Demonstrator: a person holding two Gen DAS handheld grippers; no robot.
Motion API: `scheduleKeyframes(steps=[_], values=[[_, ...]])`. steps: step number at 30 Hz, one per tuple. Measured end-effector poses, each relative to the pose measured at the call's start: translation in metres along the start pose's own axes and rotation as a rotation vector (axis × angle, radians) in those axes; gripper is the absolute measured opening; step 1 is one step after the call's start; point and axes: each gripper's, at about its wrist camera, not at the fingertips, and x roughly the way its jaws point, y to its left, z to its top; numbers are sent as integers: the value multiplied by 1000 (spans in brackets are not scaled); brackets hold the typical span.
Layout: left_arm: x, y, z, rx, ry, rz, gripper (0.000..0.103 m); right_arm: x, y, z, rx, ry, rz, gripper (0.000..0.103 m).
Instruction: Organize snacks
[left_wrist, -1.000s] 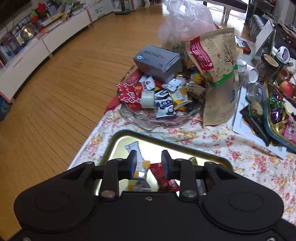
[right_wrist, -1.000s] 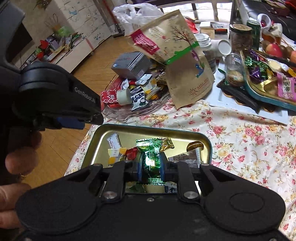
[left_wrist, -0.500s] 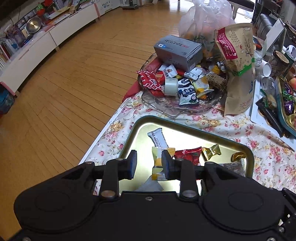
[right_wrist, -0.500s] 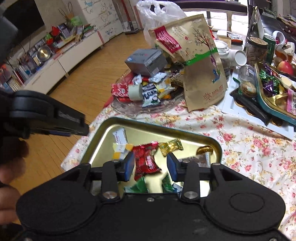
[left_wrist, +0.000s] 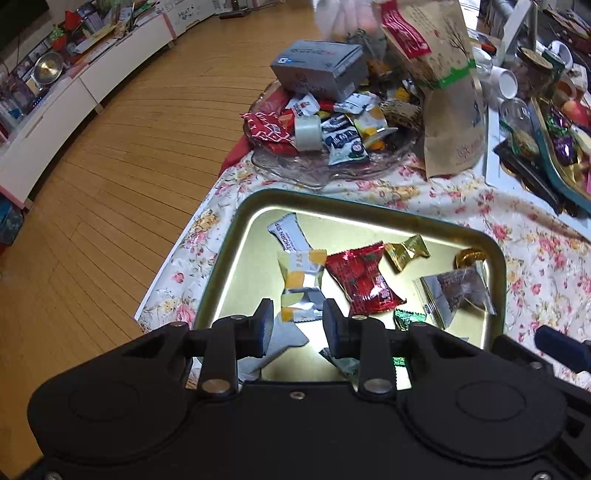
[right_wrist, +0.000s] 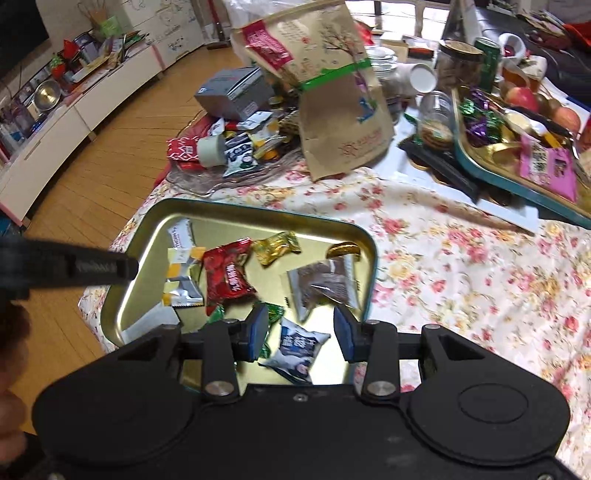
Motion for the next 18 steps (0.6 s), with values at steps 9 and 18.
scheduleKeyframes(steps=[9,18], values=[[8,-16,-4,24,0,67,41,-11,-16,-6,-7,-8,-76,42],[11,-23,-7,53,4,66,41,-12,-20,-4,14,-1,-79,42]])
